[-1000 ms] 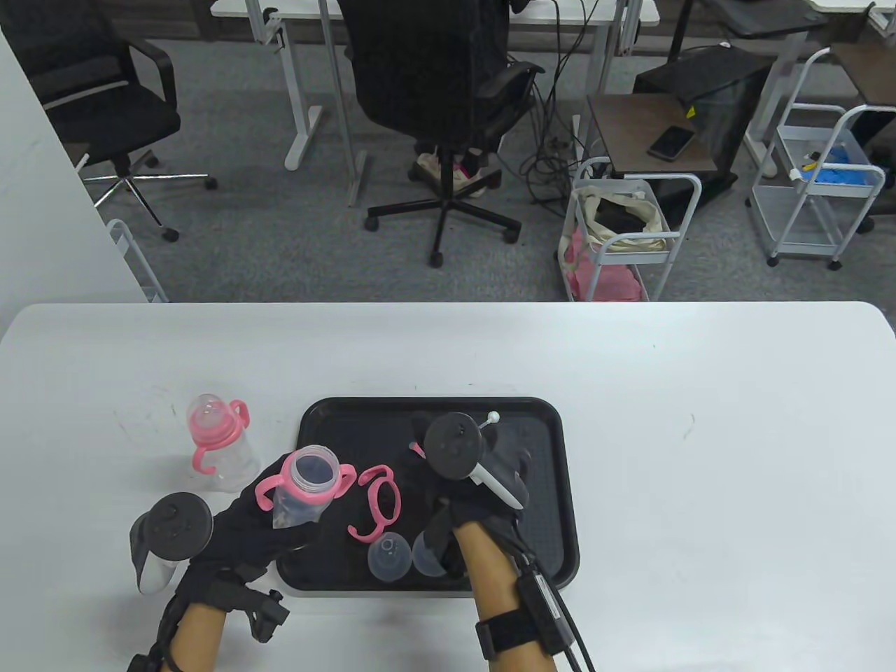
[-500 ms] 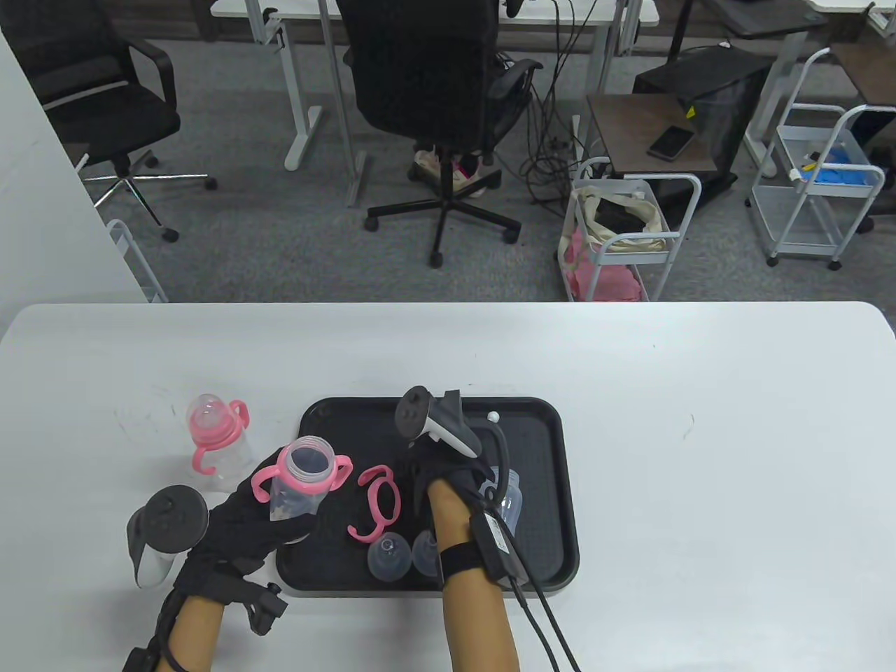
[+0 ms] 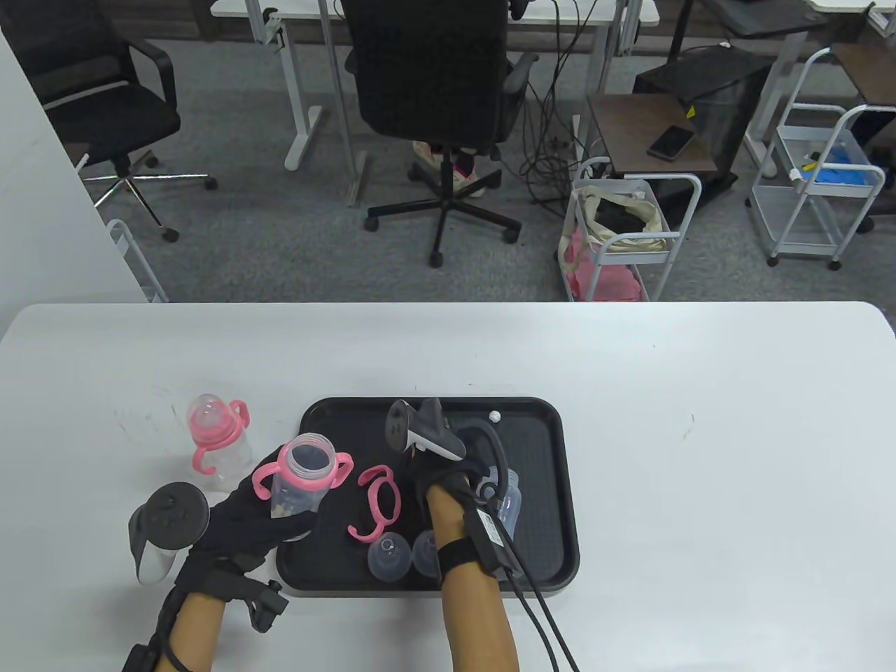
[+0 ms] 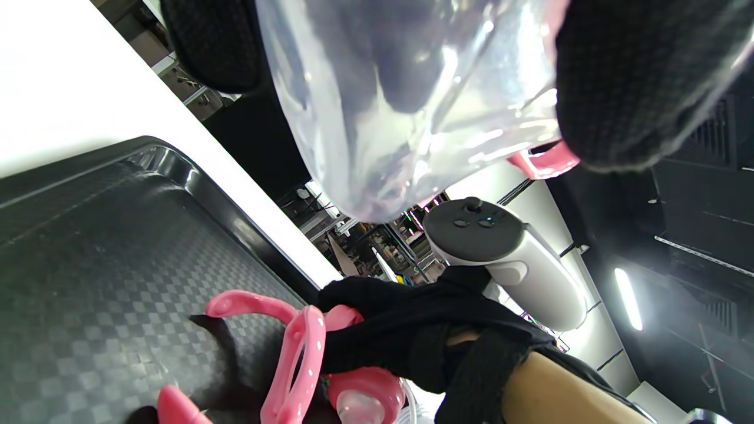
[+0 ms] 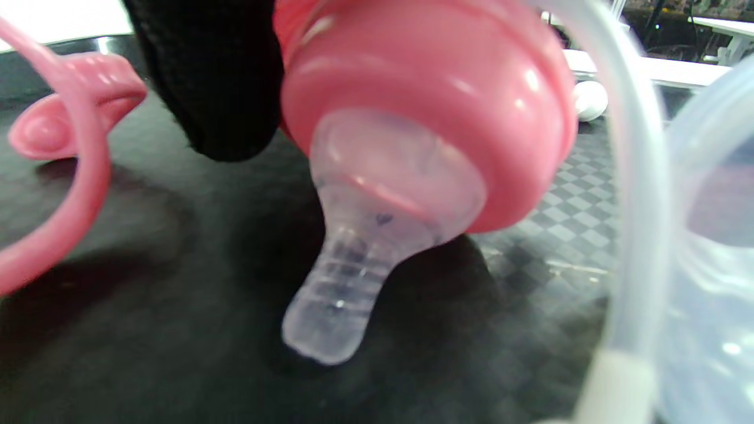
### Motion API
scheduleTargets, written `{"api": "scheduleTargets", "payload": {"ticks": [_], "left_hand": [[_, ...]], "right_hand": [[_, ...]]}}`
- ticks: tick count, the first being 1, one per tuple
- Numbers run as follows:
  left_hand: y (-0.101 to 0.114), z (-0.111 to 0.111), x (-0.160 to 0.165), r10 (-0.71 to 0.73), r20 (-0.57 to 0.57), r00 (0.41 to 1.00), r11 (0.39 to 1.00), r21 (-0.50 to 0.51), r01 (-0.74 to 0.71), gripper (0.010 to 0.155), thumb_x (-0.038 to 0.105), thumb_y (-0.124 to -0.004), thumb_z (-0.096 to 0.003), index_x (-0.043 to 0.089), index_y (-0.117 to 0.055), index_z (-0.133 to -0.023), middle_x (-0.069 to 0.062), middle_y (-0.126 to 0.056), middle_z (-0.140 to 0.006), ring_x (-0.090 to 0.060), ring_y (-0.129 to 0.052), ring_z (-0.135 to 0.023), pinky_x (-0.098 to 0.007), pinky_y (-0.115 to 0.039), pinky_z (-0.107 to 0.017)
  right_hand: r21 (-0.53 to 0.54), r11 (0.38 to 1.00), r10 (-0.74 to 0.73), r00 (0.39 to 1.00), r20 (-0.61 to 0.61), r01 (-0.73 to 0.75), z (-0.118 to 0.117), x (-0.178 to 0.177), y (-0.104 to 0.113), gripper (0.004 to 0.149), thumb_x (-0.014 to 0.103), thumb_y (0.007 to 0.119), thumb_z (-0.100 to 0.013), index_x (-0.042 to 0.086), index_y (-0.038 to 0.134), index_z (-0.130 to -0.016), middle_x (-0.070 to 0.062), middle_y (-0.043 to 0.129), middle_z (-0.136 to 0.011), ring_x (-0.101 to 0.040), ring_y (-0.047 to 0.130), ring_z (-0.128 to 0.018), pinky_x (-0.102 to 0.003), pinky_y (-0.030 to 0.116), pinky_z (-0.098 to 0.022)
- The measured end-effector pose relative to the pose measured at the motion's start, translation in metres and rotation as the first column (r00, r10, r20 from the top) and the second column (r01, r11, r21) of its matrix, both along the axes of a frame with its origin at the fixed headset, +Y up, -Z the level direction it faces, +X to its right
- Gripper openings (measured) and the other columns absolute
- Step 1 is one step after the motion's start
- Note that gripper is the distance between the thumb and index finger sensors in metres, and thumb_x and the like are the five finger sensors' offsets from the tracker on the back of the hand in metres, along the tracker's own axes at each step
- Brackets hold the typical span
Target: Assemble baby bottles from components
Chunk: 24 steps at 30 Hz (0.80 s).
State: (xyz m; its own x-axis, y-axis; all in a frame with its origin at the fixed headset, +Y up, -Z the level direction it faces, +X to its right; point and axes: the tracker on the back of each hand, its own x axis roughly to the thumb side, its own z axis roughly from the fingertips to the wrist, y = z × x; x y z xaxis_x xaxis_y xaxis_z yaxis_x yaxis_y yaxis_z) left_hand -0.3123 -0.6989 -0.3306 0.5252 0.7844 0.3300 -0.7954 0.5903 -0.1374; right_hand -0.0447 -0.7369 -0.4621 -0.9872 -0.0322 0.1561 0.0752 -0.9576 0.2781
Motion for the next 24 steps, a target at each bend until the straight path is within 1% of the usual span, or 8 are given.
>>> {"api": "scheduleTargets", "payload": {"ticks": [3,7,11,16,19,20,23,24], "left_hand": [[-0.003,-0.001,-0.001,-0.004,-0.004,1.0,1.0,-0.012,0.004,0.094,0.065,-0.091,-0.0392,0.038,-0.045,-0.116,0.008,-0.066,-0.116,-0.026,-0.076,-0.107,-0.054,-0.069,-0.074],[-0.003,-0.001,-0.002,-0.002,-0.012,1.0,1.0,-0.017,0.002,0.094,0.065,-0.091,-0.0394,0.038,-0.045,-0.116,0.008,-0.066,-0.116,-0.026,-0.076,-0.107,-0.054,-0.069,-0.074],[-0.003,0.0,-0.002,-0.002,-0.012,1.0,1.0,-0.019,0.002,0.094,0.065,-0.091,-0.0393,0.038,-0.045,-0.116,0.008,-0.066,-0.116,-0.026,-0.076,-0.107,-0.054,-0.069,-0.074],[-0.004,0.0,-0.001,-0.009,-0.004,1.0,1.0,-0.025,0.008,0.094,0.065,-0.091,-0.0392,0.038,-0.045,-0.116,0.008,-0.066,-0.116,-0.026,-0.076,-0.107,-0.054,-0.069,-0.074],[-0.005,0.0,0.001,-0.014,0.003,1.0,0.999,-0.032,0.014,0.094,0.065,-0.091,-0.0393,0.038,-0.044,-0.116,0.008,-0.066,-0.116,-0.026,-0.076,-0.107,-0.054,-0.068,-0.074],[-0.006,0.0,0.002,-0.017,0.007,1.0,0.999,-0.035,0.017,0.094,0.065,-0.091,-0.0393,0.038,-0.045,-0.116,0.008,-0.066,-0.116,-0.026,-0.076,-0.107,-0.054,-0.068,-0.074],[-0.007,0.0,0.004,-0.031,0.02,0.999,0.999,-0.037,0.031,0.094,0.065,-0.091,-0.0392,0.038,-0.045,-0.116,0.008,-0.066,-0.116,-0.026,-0.076,-0.107,-0.054,-0.069,-0.074],[-0.008,0.0,0.006,-0.037,0.026,0.999,0.999,-0.039,0.038,0.094,0.065,-0.091,-0.0393,0.037,-0.045,-0.116,0.008,-0.066,-0.116,-0.026,-0.076,-0.107,-0.054,-0.068,-0.074]], "right_hand": [[0.029,0.998,-0.053,0.999,-0.008,0.053,0.002,0.002,0.011,0.082,0.051,0.092,-0.049,0.012,0.056,-0.111,-0.02,0.071,-0.106,-0.045,0.077,-0.094,-0.076,0.037,-0.073],[0.073,0.99,-0.121,0.992,-0.016,0.122,0.007,0.007,0.032,0.085,0.053,0.092,-0.048,0.006,0.055,-0.108,-0.019,0.073,-0.104,-0.045,0.081,-0.09,-0.069,0.043,-0.076],[0.102,0.975,-0.197,0.98,-0.012,0.197,0.014,0.016,0.05,0.088,0.055,0.093,-0.046,0.003,0.054,-0.105,-0.019,0.075,-0.101,-0.043,0.086,-0.087,-0.066,0.049,-0.076],[0.113,0.948,-0.299,0.954,-0.001,0.298,0.026,0.033,0.062,0.089,0.058,0.093,-0.045,0.002,0.054,-0.101,-0.017,0.078,-0.096,-0.04,0.092,-0.081,-0.063,0.055,-0.075],[0.121,0.913,-0.396,0.918,0.019,0.391,0.036,0.047,0.065,0.089,0.061,0.092,-0.045,0.002,0.055,-0.1,-0.017,0.08,-0.093,-0.039,0.095,-0.078,-0.061,0.059,-0.075],[0.119,0.884,-0.458,0.888,0.033,0.452,0.042,0.054,0.066,0.089,0.062,0.091,-0.045,0.002,0.055,-0.1,-0.017,0.08,-0.093,-0.039,0.095,-0.077,-0.061,0.059,-0.074],[0.134,0.828,-0.554,0.831,0.05,0.544,0.05,0.067,0.066,0.088,0.063,0.09,-0.047,0.002,0.055,-0.1,-0.017,0.081,-0.092,-0.038,0.096,-0.076,-0.061,0.061,-0.074],[0.148,0.795,-0.601,0.797,0.058,0.589,0.055,0.073,0.066,0.087,0.064,0.088,-0.047,0.002,0.056,-0.1,-0.017,0.081,-0.092,-0.038,0.096,-0.075,-0.061,0.062,-0.073]]}}
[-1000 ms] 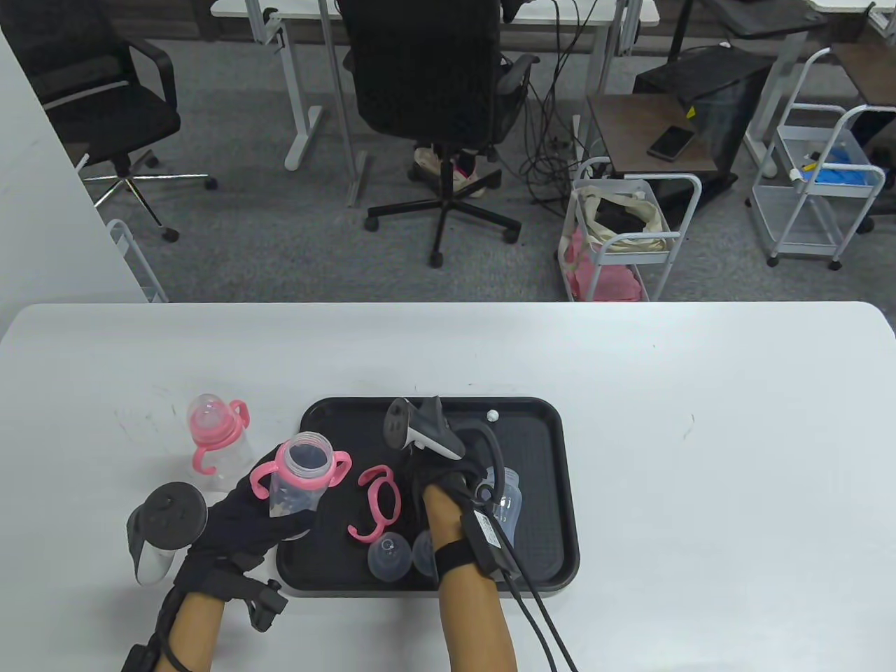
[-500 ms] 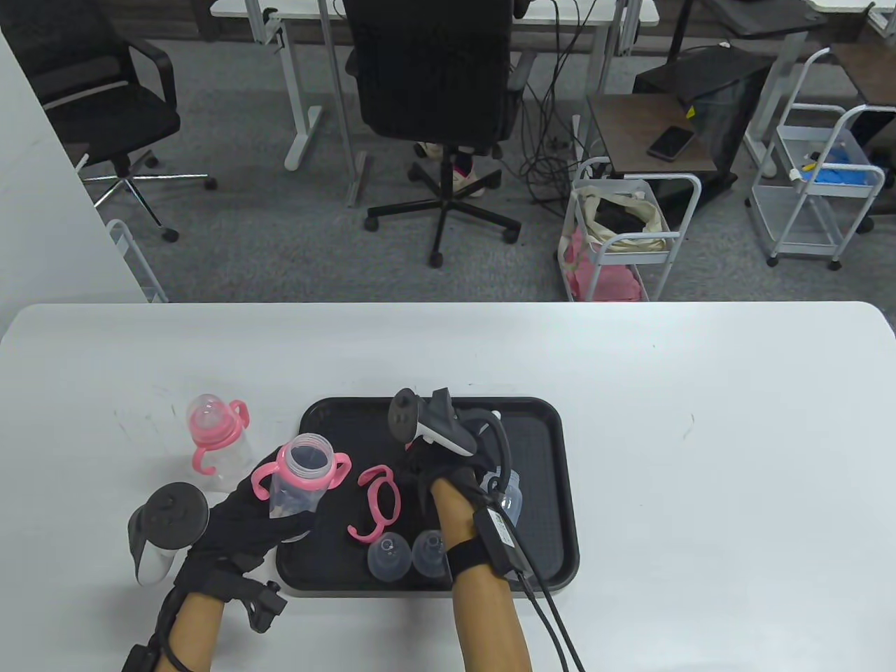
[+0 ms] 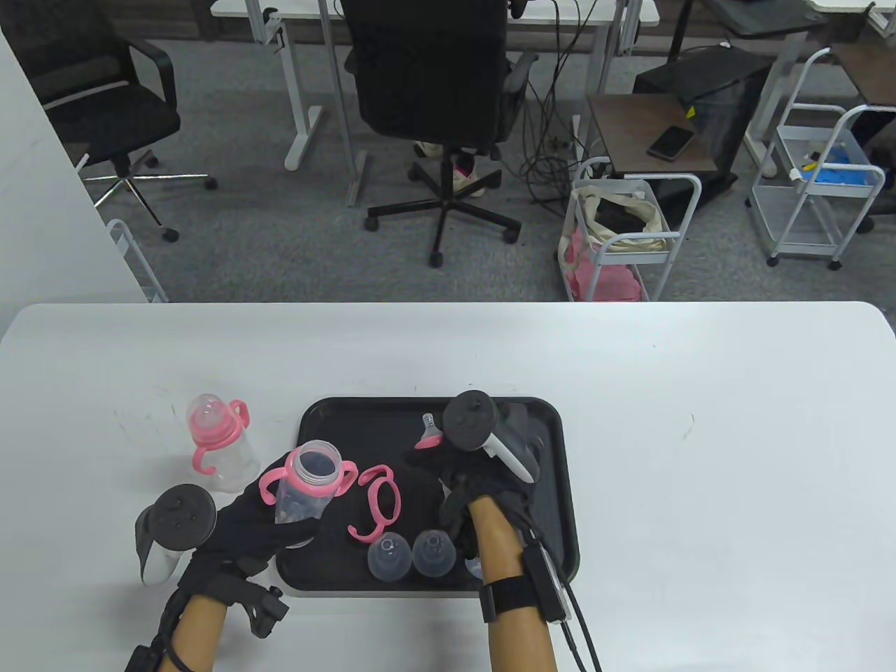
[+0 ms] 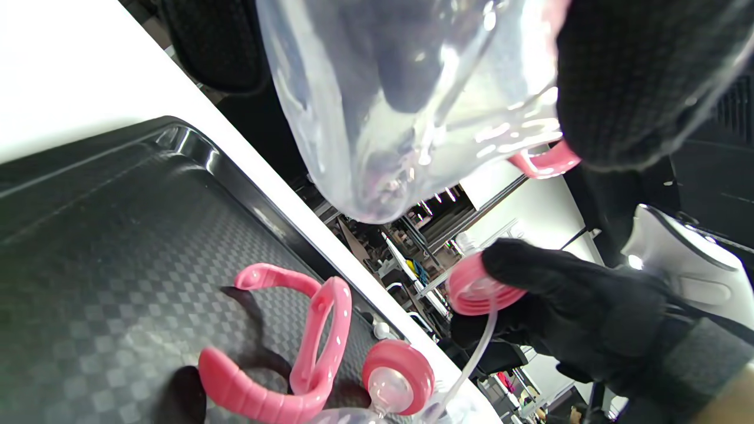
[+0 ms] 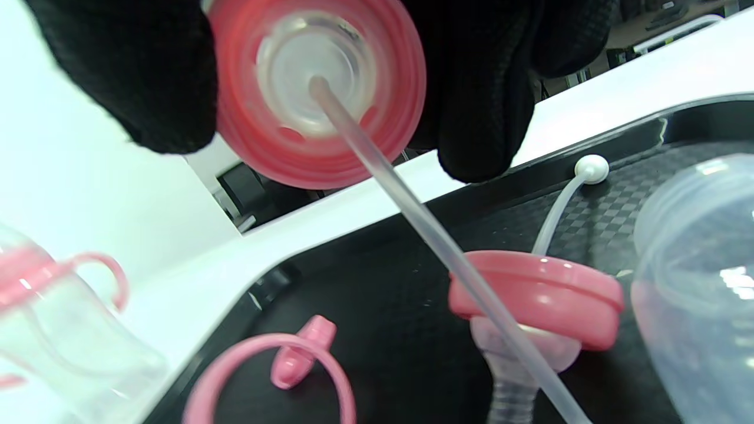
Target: Assemble baby bottles from components
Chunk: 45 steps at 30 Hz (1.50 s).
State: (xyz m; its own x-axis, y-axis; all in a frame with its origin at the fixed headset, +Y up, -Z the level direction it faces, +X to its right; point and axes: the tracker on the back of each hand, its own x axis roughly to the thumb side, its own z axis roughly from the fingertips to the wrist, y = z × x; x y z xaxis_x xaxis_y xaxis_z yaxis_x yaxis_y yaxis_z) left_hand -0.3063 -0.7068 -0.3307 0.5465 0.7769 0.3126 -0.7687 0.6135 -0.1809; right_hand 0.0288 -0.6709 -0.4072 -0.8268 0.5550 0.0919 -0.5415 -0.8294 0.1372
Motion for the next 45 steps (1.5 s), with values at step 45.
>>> {"api": "scheduleTargets", "payload": {"ticks": [45], "left_hand": [[-0.01,0.005,0.051,-0.107,0.282,0.953,0.992,-0.026,0.12,0.094,0.062,-0.093,-0.0387,0.044,-0.042,-0.115,0.015,-0.063,-0.118,-0.025,-0.071,-0.112,-0.056,-0.065,-0.077]], "right_hand": [[-0.174,0.339,-0.918,0.285,-0.276,0.925,0.074,-0.023,0.082,0.084,0.068,0.073,-0.062,0.003,0.043,-0.105,-0.016,0.071,-0.099,-0.036,0.089,-0.083,-0.059,0.059,-0.075]]}}
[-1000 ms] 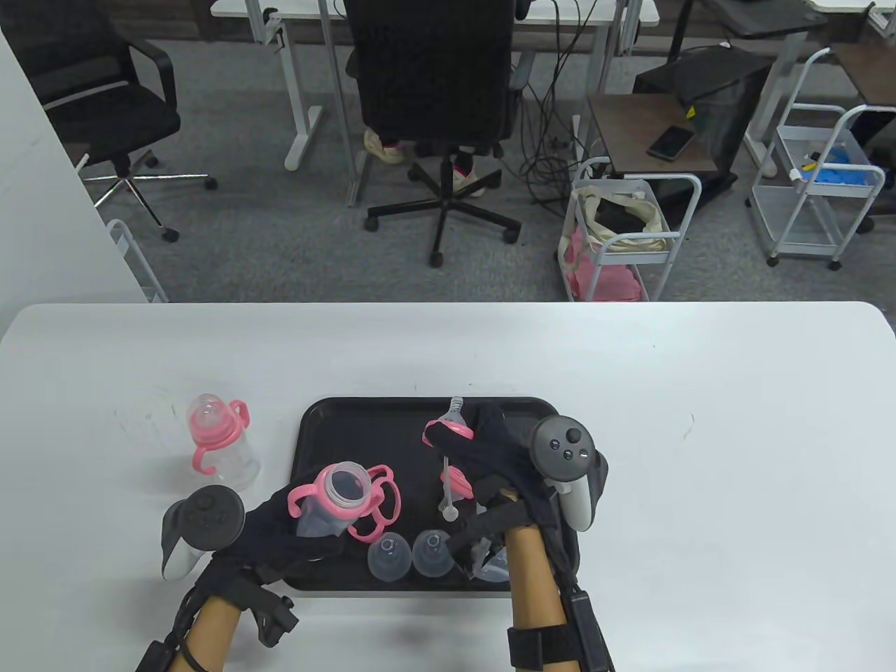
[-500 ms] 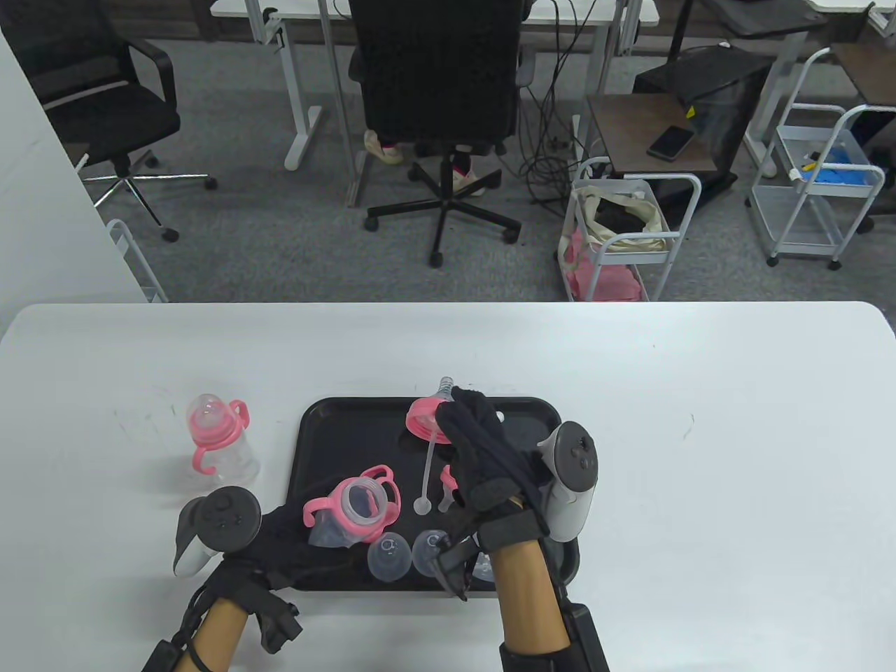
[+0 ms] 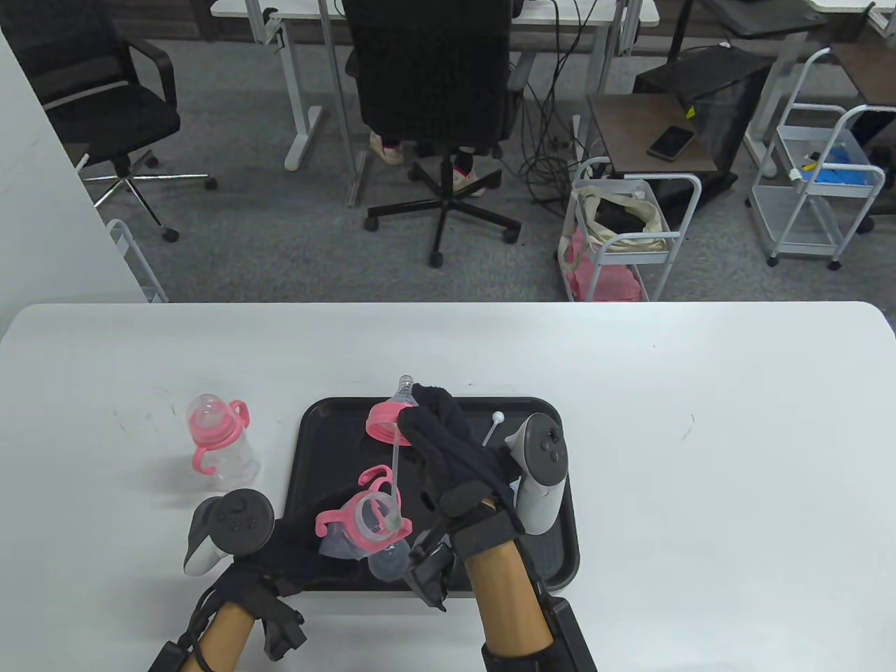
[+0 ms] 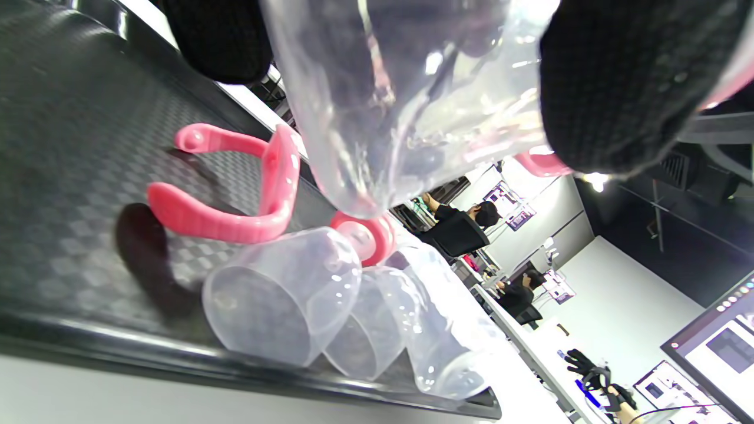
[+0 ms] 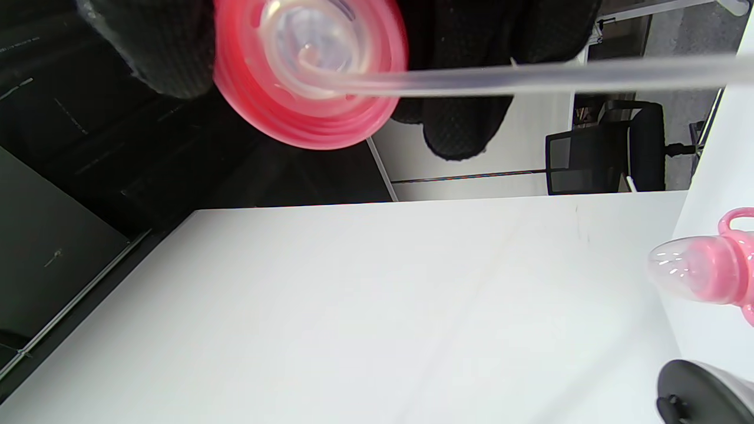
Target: Assemble baby bottles from components
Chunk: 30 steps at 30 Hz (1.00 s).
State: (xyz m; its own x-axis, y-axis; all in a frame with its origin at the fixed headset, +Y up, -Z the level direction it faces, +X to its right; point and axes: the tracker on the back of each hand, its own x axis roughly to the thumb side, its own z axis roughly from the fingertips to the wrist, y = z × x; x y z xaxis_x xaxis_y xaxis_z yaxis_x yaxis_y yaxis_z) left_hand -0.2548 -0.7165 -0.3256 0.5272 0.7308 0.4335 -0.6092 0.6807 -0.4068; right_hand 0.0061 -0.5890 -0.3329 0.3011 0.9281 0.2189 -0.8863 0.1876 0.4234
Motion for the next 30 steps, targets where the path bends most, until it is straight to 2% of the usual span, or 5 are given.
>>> {"api": "scheduleTargets", "payload": {"ticks": [9,15,22,28,30], "left_hand": [[0.002,0.001,-0.003,0.038,0.006,0.999,0.999,-0.007,-0.038,0.094,0.063,-0.093,-0.039,0.043,-0.042,-0.116,0.014,-0.063,-0.118,-0.025,-0.072,-0.111,-0.056,-0.065,-0.077],[0.003,-0.001,-0.006,0.046,-0.013,0.999,0.999,-0.012,-0.046,0.094,0.064,-0.091,-0.0393,0.041,-0.042,-0.116,0.013,-0.064,-0.118,-0.026,-0.074,-0.11,-0.056,-0.066,-0.076],[0.003,0.0,-0.006,0.045,-0.02,0.999,0.999,-0.018,-0.046,0.094,0.066,-0.09,-0.0399,0.039,-0.043,-0.117,0.012,-0.065,-0.117,-0.026,-0.077,-0.108,-0.055,-0.066,-0.076],[0.003,0.002,-0.008,0.058,-0.041,0.997,0.998,-0.018,-0.059,0.094,0.07,-0.087,-0.0396,0.036,-0.046,-0.117,0.01,-0.069,-0.115,-0.024,-0.081,-0.103,-0.053,-0.068,-0.075],[0.003,0.003,-0.01,0.052,-0.041,0.998,0.998,-0.017,-0.053,0.094,0.071,-0.087,-0.0395,0.036,-0.047,-0.116,0.01,-0.071,-0.114,-0.023,-0.083,-0.101,-0.052,-0.069,-0.075]], "right_hand": [[-0.021,0.999,0.032,0.999,0.001,-0.032,-0.007,-0.008,-0.029,0.085,0.065,0.076,-0.06,0.003,0.039,-0.106,-0.017,0.066,-0.103,-0.038,0.085,-0.088,-0.06,0.055,-0.076],[-0.028,0.998,0.048,0.999,-0.006,-0.048,-0.003,-0.006,-0.055,0.093,0.059,0.078,-0.061,0.007,0.023,-0.116,-0.013,0.056,-0.113,-0.042,0.07,-0.1,-0.065,0.056,-0.073],[-0.014,1.0,0.023,1.0,0.009,-0.023,0.005,-0.007,-0.085,0.091,0.056,0.082,-0.059,0.011,0.028,-0.117,-0.009,0.055,-0.116,-0.04,0.063,-0.106,-0.066,0.052,-0.074],[0.061,0.987,0.145,0.989,0.038,-0.147,0.011,-0.012,-0.101,0.09,0.056,0.085,-0.055,0.017,0.032,-0.116,-0.003,0.058,-0.117,-0.038,0.057,-0.11,-0.07,0.049,-0.074],[0.08,0.987,0.136,0.989,0.049,-0.14,0.013,-0.012,-0.105,0.09,0.055,0.086,-0.055,0.018,0.032,-0.116,-0.001,0.057,-0.117,-0.037,0.056,-0.111,-0.07,0.049,-0.074]]}}
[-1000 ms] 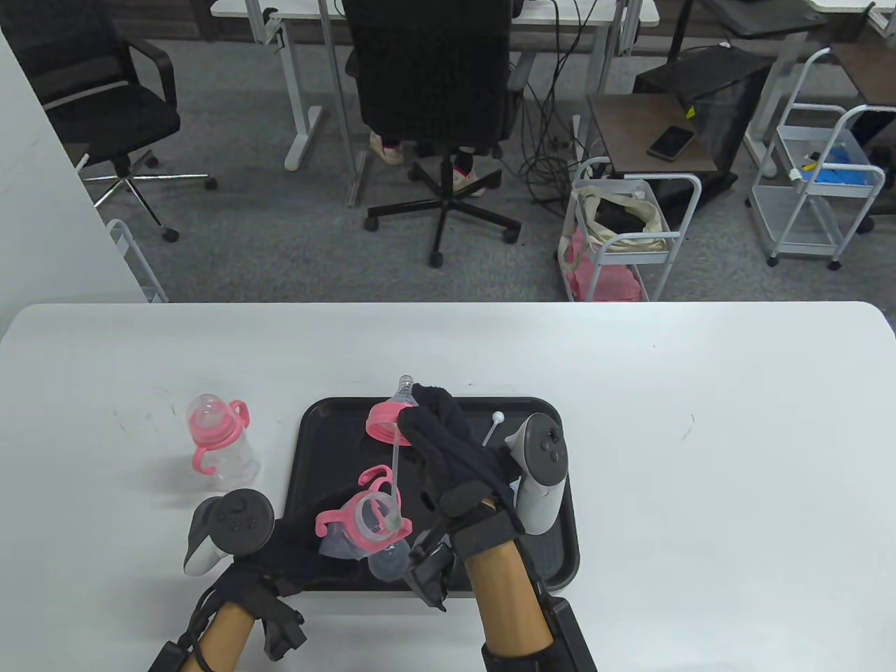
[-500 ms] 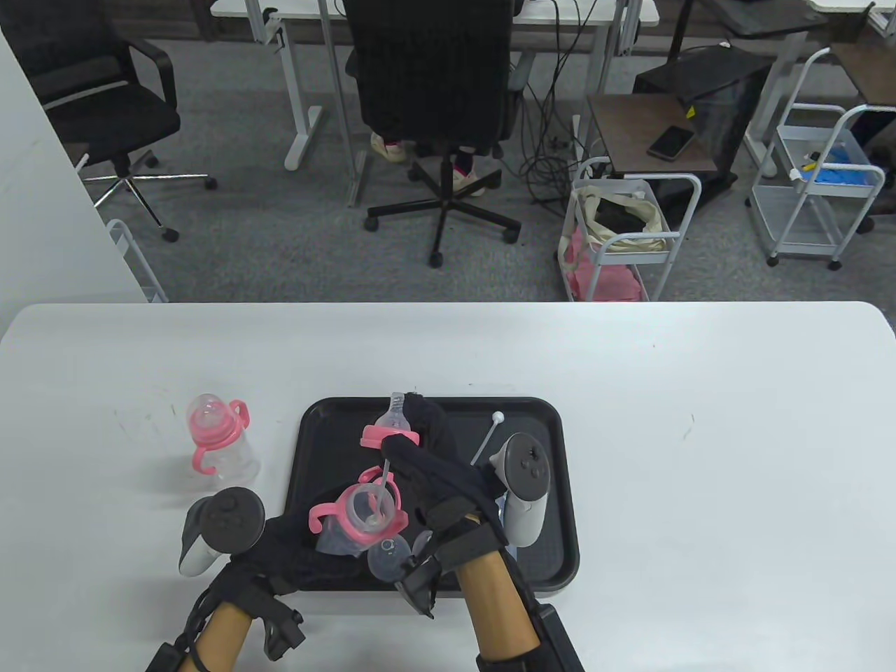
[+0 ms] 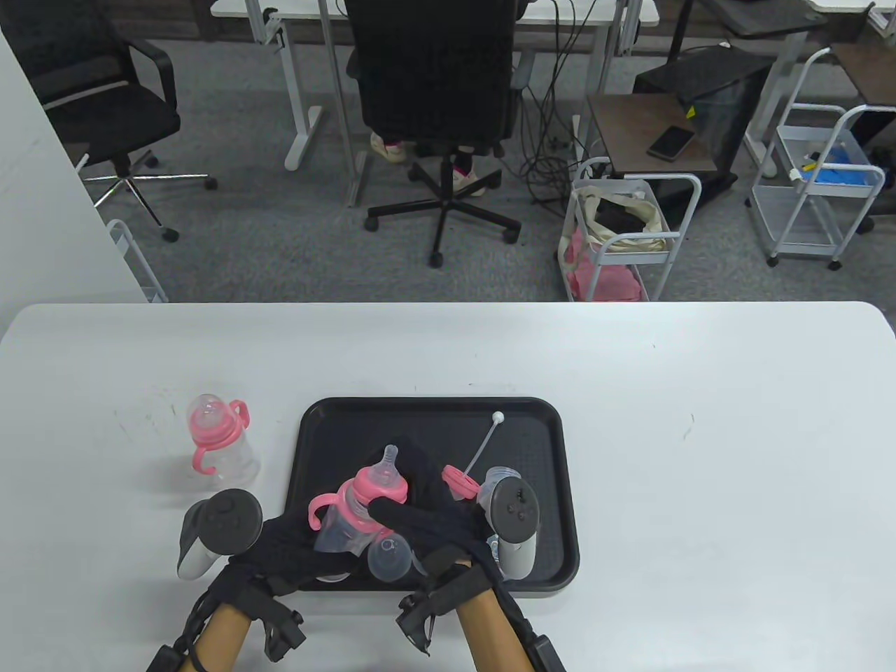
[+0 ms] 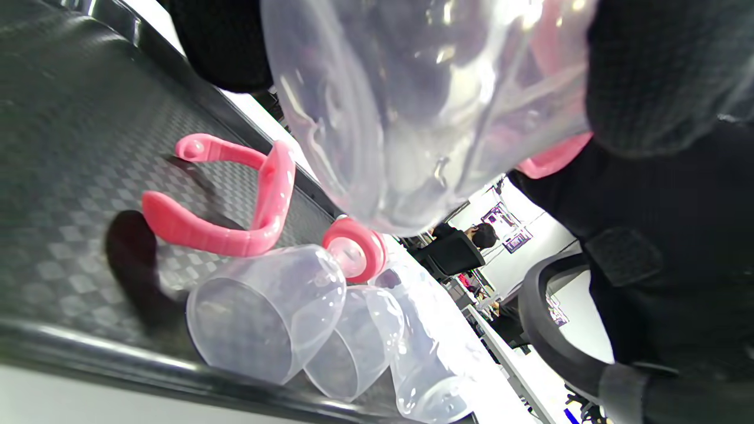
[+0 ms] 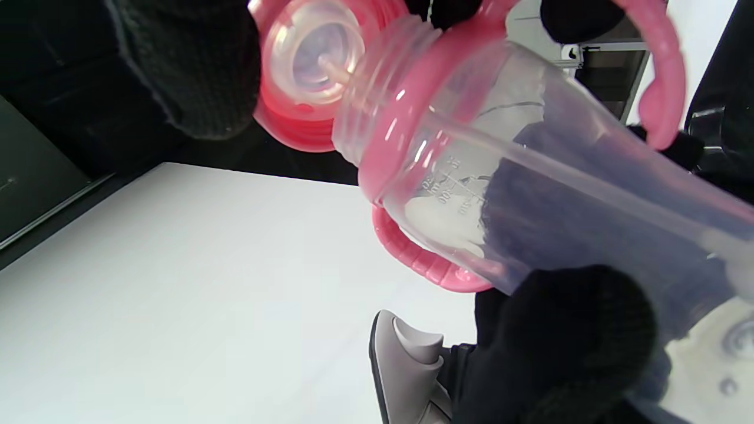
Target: Assemble baby bottles from components
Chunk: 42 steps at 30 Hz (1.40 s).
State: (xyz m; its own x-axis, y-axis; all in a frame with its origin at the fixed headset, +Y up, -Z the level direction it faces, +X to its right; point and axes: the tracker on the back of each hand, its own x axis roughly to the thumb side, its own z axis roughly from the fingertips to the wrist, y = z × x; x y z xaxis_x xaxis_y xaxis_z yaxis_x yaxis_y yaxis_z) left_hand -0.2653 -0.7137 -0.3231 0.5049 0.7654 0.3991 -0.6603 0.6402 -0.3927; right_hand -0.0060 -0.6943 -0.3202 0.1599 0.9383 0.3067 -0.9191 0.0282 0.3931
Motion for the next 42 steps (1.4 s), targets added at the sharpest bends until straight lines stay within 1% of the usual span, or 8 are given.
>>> {"api": "scheduleTargets", "payload": {"ticks": [5,9,11,15,18,24,32,42], "left_hand": [[0.001,0.001,-0.001,-0.002,0.003,1.0,1.0,0.005,0.002,0.094,0.073,-0.086,-0.0386,0.033,-0.05,-0.116,0.008,-0.075,-0.111,-0.021,-0.087,-0.096,-0.051,-0.071,-0.073],[0.001,0.002,0.005,0.01,0.057,0.998,1.0,-0.004,-0.01,0.094,0.073,-0.086,-0.0384,0.034,-0.051,-0.116,0.008,-0.076,-0.111,-0.021,-0.087,-0.096,-0.051,-0.071,-0.074],[0.0,0.003,0.004,-0.02,0.042,0.999,1.0,0.009,0.019,0.094,0.074,-0.085,-0.0382,0.033,-0.051,-0.116,0.008,-0.077,-0.11,-0.02,-0.088,-0.095,-0.051,-0.072,-0.073],[-0.002,0.001,0.002,0.053,0.061,0.997,0.998,-0.043,-0.051,0.094,0.074,-0.086,-0.0378,0.03,-0.054,-0.115,0.006,-0.08,-0.107,-0.02,-0.09,-0.091,-0.05,-0.073,-0.072],[-0.005,-0.002,0.0,0.075,0.099,0.992,0.995,-0.076,-0.068,0.094,0.076,-0.085,-0.0374,0.03,-0.056,-0.114,0.006,-0.083,-0.105,-0.019,-0.093,-0.089,-0.048,-0.075,-0.071],[-0.006,-0.003,-0.004,0.018,0.1,0.995,0.997,-0.079,-0.01,0.094,0.078,-0.084,-0.0372,0.029,-0.06,-0.114,0.004,-0.086,-0.102,-0.02,-0.095,-0.085,-0.048,-0.076,-0.069],[-0.01,-0.007,-0.004,0.095,0.22,0.971,0.977,-0.205,-0.049,0.094,0.079,-0.083,-0.0383,0.026,-0.062,-0.113,0.001,-0.09,-0.099,-0.02,-0.098,-0.082,-0.047,-0.078,-0.067],[-0.012,-0.007,-0.001,0.148,0.309,0.939,0.954,-0.294,-0.054,0.095,0.08,-0.082,-0.0401,0.023,-0.064,-0.114,0.0,-0.092,-0.097,-0.021,-0.099,-0.08,-0.047,-0.079,-0.066]], "right_hand": [[0.057,0.998,0.035,0.997,0.075,-0.039,0.003,0.004,-0.01,0.086,0.053,0.088,-0.053,0.024,0.035,-0.115,0.003,0.054,-0.118,-0.035,0.057,-0.111,-0.07,0.049,-0.074],[0.024,1.0,0.01,0.999,0.045,-0.011,0.002,0.001,-0.018,0.083,0.054,0.087,-0.053,0.026,0.036,-0.113,0.004,0.053,-0.118,-0.033,0.056,-0.112,-0.07,0.048,-0.075],[-0.03,0.997,-0.064,0.998,0.004,0.064,0.003,-0.003,-0.027,0.082,0.053,0.087,-0.054,0.027,0.035,-0.113,0.005,0.05,-0.119,-0.032,0.055,-0.113,-0.07,0.046,-0.075],[0.006,0.999,-0.043,0.999,0.0,0.043,0.002,-0.004,-0.029,0.082,0.054,0.087,-0.053,0.027,0.035,-0.11,0.007,0.051,-0.118,-0.029,0.058,-0.113,-0.069,0.048,-0.076],[-0.028,0.996,-0.086,0.995,-0.049,0.084,0.0,-0.004,-0.031,0.081,0.052,0.089,-0.053,0.027,0.038,-0.11,0.006,0.053,-0.118,-0.03,0.058,-0.114,-0.07,0.046,-0.076],[0.011,0.997,0.07,0.998,0.009,-0.07,-0.003,0.005,-0.028,0.081,0.053,0.089,-0.05,0.024,0.043,-0.11,0.0,0.06,-0.116,-0.036,0.059,-0.111,-0.072,0.049,-0.073],[0.049,0.997,0.069,0.992,-0.107,-0.064,-0.006,0.009,-0.024,0.081,0.049,0.092,-0.05,0.023,0.046,-0.111,-0.001,0.062,-0.116,-0.036,0.062,-0.11,-0.073,0.049,-0.072],[0.07,0.996,0.07,0.97,-0.235,-0.055,-0.009,0.014,-0.021,0.083,0.045,0.094,-0.051,0.021,0.046,-0.115,-0.004,0.062,-0.118,-0.039,0.06,-0.111,-0.076,0.047,-0.072]]}}
